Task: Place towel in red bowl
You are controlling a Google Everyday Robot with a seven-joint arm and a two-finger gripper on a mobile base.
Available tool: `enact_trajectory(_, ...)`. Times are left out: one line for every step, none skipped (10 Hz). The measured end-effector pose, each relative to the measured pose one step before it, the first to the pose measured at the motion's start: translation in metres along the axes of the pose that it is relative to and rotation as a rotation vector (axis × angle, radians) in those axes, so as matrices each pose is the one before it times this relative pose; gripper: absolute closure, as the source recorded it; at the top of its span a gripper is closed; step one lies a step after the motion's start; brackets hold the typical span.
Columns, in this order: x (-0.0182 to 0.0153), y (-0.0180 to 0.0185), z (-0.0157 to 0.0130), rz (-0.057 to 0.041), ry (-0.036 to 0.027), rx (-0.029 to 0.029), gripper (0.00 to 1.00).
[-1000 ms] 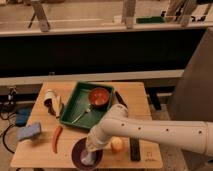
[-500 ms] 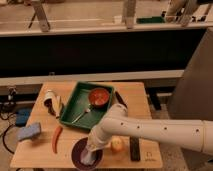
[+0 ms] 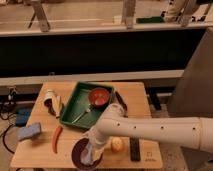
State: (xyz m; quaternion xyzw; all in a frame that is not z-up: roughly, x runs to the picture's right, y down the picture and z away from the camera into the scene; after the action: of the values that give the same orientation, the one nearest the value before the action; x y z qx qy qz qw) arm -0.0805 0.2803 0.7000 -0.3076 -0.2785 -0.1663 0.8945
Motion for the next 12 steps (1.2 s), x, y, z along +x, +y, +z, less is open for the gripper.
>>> enact_trajectory(-0.00079,-0.00005,0.00143,-0.00293,0.00535,-0.00638,0.22)
enact_trajectory(-0.00014,0.00023,0.00155,-0.00235,0.00836,-0.00852,0.25)
enact_trajectory(0.00028,0.00016,0.00057,0.00018,0.00382,-0.00392,0.3)
enact_trajectory(0.00038,0.0001,0.0006,0.00201,0.0044,-0.00406,0.35)
enact_trajectory(0.00075,0.00006,0.00076,0.00537,0.00435,-0.00382,0.35)
enact_trajectory(0.00132,-0.00025,0.00114,0.01007,0.00521,-0.00434,0.35)
enact_trajectory(0.00165,-0.00023,0.00097,0.00994,0.0058,-0.00438,0.35)
enact_trajectory(0.00194,-0.00028,0.00186,0.01149,0.00945,-0.0077,0.35)
enact_trajectory(0.00213,-0.00051,0.00255,0.01489,0.01001,-0.00968,0.35)
enact_trajectory(0.00315,-0.00051,0.00405,0.01962,0.00796,-0.01525,0.35)
enact_trajectory(0.00169,-0.00077,0.0025,0.01409,0.00016,-0.00836,0.36)
enact_trajectory(0.00466,-0.00001,0.0023,0.02537,-0.00012,-0.00974,0.42)
